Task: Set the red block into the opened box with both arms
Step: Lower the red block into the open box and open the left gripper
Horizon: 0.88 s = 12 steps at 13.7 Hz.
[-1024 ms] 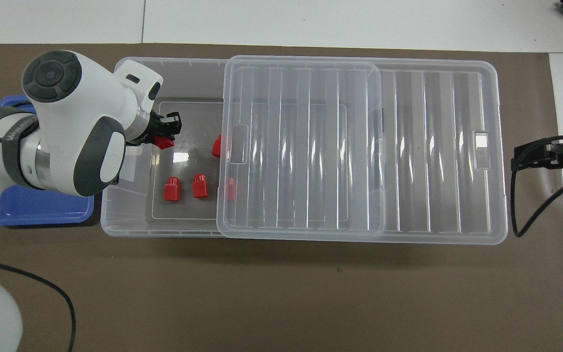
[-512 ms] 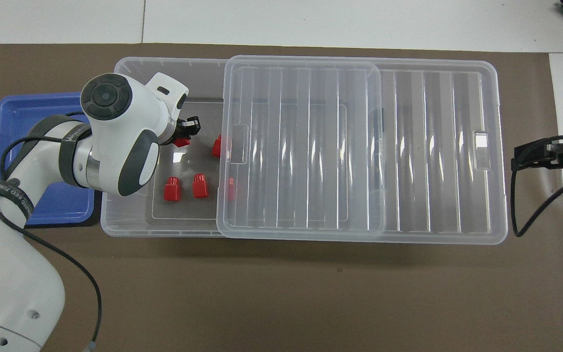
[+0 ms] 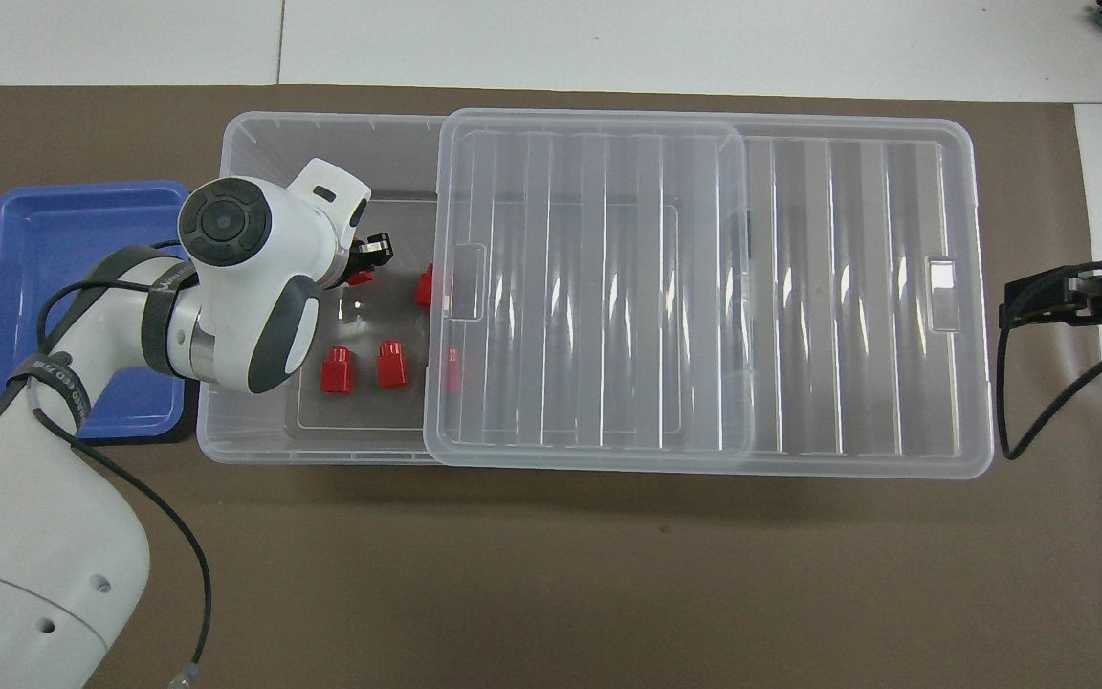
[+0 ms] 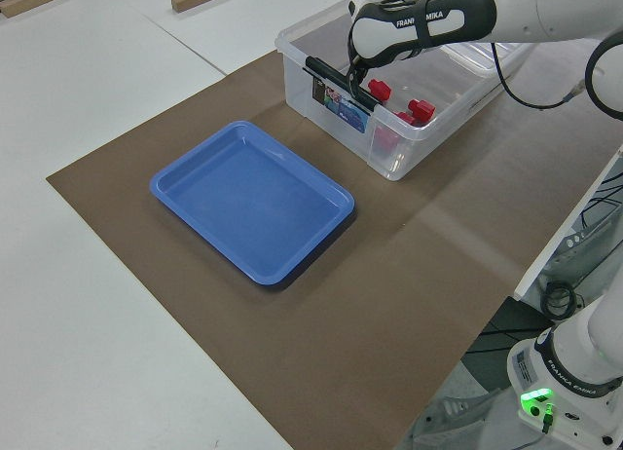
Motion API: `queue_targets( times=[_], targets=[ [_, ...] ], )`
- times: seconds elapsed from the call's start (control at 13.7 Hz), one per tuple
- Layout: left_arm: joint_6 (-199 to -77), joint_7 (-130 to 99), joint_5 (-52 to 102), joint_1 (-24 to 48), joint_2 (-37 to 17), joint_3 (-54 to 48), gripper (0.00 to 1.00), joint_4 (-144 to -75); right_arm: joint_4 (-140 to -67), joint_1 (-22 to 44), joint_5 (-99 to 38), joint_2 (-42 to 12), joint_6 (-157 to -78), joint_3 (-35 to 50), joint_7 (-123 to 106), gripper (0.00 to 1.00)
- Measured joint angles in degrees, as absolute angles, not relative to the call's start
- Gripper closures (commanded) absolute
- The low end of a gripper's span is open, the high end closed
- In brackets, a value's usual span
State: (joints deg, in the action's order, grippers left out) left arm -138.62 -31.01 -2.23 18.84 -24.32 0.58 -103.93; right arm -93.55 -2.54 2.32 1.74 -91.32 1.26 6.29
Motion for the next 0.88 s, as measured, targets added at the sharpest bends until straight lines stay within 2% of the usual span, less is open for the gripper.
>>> queue_targets(
  times=[0.37, 0.51, 0.59, 0.66, 0.73, 0.8, 0.88],
  targets=[
    [-139.60, -31.01, -2.25, 18.85, -24.58, 0.58, 1.00, -104.72, -93.56, -2.42, 2.32, 1.74, -91.32, 1.25, 6.29, 0.00],
    [-141.80, -31.01, -2.26, 18.84, -24.67, 0.58, 1.00, -105.82, -93.59, -2.42, 2.32, 1.74, -91.32, 1.24, 6.29, 0.08],
    [-142.41, -31.01, -2.27, 18.84, -24.63, 0.59, 0.99, -106.15, -93.60, -2.42, 2.32, 1.74, -91.59, 1.23, 6.29, 0.08],
    [-142.63, -31.01, -2.27, 18.84, -24.61, 0.60, 0.92, -106.15, -93.63, -2.42, 2.32, 1.74, -92.41, 1.21, 6.29, 0.11],
    [-142.78, -31.01, -2.28, 18.84, -24.61, 0.61, 0.57, -106.16, -93.67, -2.42, 2.32, 1.74, -92.91, 1.18, 6.29, 0.28],
    [-142.89, -31.01, -2.28, 18.84, -24.61, 0.63, 0.12, -106.17, -93.73, -2.42, 2.32, 1.73, -93.18, 1.15, 6.28, 0.59],
    [-142.95, -31.00, -2.30, 18.84, -24.65, 0.66, 0.00, -106.23, -93.81, -2.42, 2.31, 1.69, -93.52, 1.13, 6.28, 1.00]
  ],
)
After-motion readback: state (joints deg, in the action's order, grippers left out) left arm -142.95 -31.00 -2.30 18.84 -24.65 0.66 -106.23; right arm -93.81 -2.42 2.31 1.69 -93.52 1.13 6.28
